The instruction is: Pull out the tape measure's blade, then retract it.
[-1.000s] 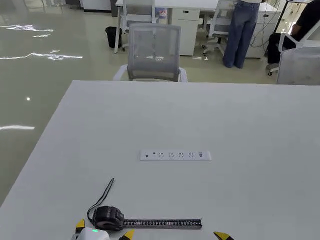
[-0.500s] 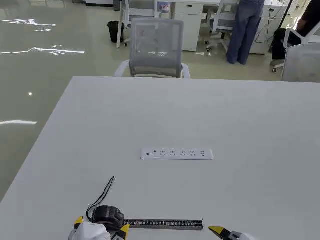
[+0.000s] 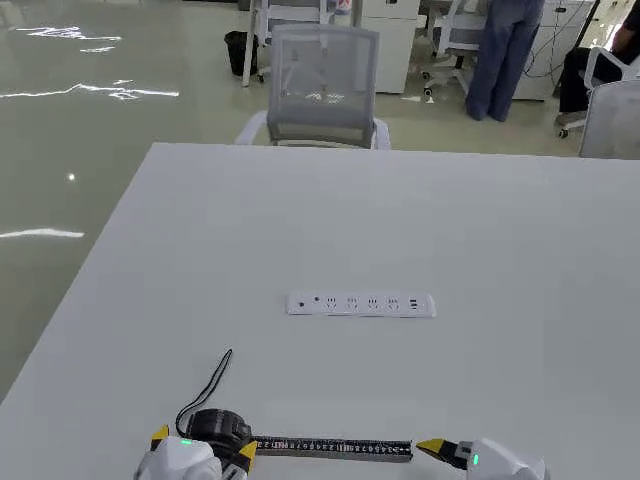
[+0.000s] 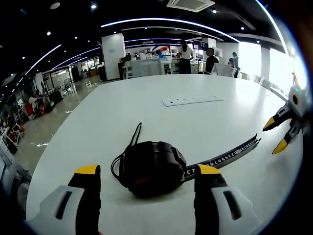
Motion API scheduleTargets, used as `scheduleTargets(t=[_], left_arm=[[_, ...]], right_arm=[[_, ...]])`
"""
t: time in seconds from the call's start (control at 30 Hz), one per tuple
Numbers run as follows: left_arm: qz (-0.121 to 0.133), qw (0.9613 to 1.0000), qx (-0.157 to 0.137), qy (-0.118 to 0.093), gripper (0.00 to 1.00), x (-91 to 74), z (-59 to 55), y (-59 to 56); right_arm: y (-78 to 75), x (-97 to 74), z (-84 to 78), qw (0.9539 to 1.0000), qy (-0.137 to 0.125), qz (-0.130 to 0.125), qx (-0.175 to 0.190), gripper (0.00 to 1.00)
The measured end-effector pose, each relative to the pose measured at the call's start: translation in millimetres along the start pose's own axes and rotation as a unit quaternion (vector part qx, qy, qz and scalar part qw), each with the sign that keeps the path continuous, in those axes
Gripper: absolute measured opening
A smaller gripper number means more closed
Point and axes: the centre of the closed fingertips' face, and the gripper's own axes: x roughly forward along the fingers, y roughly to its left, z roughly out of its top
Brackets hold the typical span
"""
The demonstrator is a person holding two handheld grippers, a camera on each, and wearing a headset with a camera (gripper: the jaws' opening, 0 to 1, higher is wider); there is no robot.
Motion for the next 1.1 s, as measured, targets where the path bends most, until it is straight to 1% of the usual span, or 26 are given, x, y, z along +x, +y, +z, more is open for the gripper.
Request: scheduleTargets(t=[0.07,0.17,0.27,0.4,0.5,0.63,0.7,0.8,0.87,0.97,1.0,1.03,1.1], left_arm=[[0.001,1.0000,0.006,0.000,0.76,-0.2,0.4,1.3],[0.001,0.9999,0.011,0.000,0.75,0.1,0.1,2.8],[0.003,0.9999,0.013,0.001,0.75,1.1,-0.9,4.8],[0.004,0.9998,0.017,0.001,0.74,2.1,-0.6,5.4],[0.004,0.9999,0.015,0.000,0.74,3.3,0.2,5.5],[0.004,0.9999,0.011,-0.001,0.74,4.3,0.2,4.9],[0.002,0.9999,0.013,0.002,0.73,3.7,0.0,3.4],[0.001,0.9999,0.015,0.003,0.73,3.5,-0.9,2.5],[0.000,0.9999,0.017,0.004,0.73,4.1,-2.2,1.8],[0.000,0.9998,0.019,0.004,0.73,4.3,-2.6,0.9],[0.000,0.9998,0.019,0.004,0.73,4.5,-2.5,1.1],[0.001,0.9998,0.019,0.004,0.73,4.3,-2.2,1.1],[0.001,0.9998,0.020,0.005,0.73,5.0,-2.7,1.1]], right_arm=[[-3.0,2.2,-0.5,0.9999,0.001,0.009,-0.008,0.42],[-5.4,7.2,-5.0,0.9991,0.013,0.032,-0.024,0.40],[-9.0,10.8,-8.4,0.9979,0.025,0.046,-0.039,0.40],[-13.9,12.9,-7.4,0.9964,0.029,0.061,-0.051,0.37],[-17.0,17.5,-13.9,0.9936,0.043,0.082,-0.064,0.36],[-18.6,20.4,-16.3,0.9906,0.049,0.108,-0.068,0.34],[-21.2,22.2,-18.0,0.9895,0.054,0.114,-0.072,0.32],[-20.8,24.8,-17.5,0.9878,0.053,0.125,-0.075,0.30],[-22.0,27.5,-22.0,0.9867,0.058,0.130,-0.079,0.29],[-23.2,29.7,-25.4,0.9850,0.061,0.135,-0.088,0.23],[-23.0,30.1,-24.3,0.9847,0.056,0.141,-0.087,0.21],[-24.9,30.4,-25.1,0.9847,0.057,0.139,-0.088,0.20],[-27.4,31.7,-24.4,0.9850,0.050,0.142,-0.085,0.17]])
